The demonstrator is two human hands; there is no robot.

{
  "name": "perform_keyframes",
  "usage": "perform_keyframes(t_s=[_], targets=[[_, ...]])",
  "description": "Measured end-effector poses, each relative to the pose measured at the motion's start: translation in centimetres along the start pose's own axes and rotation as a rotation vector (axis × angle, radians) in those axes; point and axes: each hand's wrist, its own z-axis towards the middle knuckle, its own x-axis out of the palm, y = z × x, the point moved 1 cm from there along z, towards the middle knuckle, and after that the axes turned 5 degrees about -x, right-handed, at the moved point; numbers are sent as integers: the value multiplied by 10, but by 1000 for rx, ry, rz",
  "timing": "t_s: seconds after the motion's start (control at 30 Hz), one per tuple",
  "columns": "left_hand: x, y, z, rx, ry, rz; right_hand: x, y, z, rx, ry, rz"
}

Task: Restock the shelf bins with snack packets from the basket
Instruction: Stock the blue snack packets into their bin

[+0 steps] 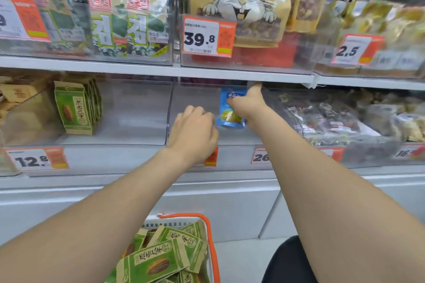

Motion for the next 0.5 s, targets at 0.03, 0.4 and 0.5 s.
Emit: perform_keyframes(t_s=[0.03, 0.4, 0.5], targets=[[5, -3, 6, -14, 7, 3, -1, -9, 14, -32, 19, -72], [57, -17, 50, -147, 491, -74, -16, -49, 115, -196, -31, -760], [64, -11, 54, -192, 592, -159, -15, -67, 126, -224, -25, -953]])
